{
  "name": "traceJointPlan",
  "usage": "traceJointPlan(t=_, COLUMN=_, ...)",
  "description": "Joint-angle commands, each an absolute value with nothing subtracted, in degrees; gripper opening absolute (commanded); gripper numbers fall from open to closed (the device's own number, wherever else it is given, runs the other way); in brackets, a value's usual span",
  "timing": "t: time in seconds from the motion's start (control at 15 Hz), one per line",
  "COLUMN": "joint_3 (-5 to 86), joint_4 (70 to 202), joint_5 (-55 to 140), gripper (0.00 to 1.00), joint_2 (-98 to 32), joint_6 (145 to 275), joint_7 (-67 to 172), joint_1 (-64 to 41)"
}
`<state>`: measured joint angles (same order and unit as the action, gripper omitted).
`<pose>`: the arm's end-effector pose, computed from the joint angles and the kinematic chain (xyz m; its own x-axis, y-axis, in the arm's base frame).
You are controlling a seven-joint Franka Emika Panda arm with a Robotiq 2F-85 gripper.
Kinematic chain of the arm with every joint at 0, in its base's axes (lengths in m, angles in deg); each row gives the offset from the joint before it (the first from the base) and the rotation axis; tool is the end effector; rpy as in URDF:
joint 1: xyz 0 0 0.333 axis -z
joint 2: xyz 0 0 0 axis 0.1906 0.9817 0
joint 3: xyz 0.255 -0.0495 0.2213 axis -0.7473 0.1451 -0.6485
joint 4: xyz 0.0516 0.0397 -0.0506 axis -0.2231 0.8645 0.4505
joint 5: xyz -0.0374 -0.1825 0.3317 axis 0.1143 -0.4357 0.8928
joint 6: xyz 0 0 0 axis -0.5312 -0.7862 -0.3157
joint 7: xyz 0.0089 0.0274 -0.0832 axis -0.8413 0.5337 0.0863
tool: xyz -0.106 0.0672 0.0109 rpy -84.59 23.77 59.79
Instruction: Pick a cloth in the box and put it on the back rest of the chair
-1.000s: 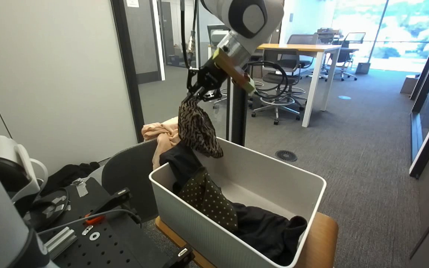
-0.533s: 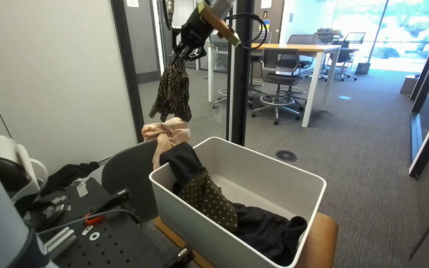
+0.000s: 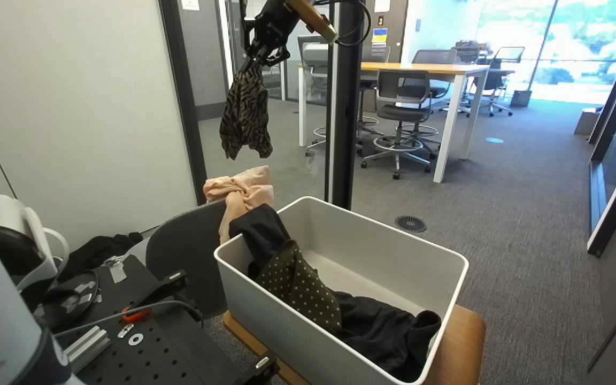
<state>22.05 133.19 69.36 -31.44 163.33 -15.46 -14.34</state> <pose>0.5664 0.2166 0.4665 0.2788 0.9248 0.2590 0.8572 -0.1180 -0.5012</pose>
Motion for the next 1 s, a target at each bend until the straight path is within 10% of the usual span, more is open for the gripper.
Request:
traceJointPlan(t=0.0, joint_3=22.15, joint_4=123.94, joint_5=67.69, gripper=0.08, joint_2=-24.79, joint_6=159.27, joint_7=-15.63, joint_1=-16.58)
traceJointPlan(t=0.93, joint_3=21.28, joint_4=107.54, joint_5=64.37, gripper=0.08, joint_2=-8.3, joint_6=156.06, joint_7=-13.02, joint_1=-22.06)
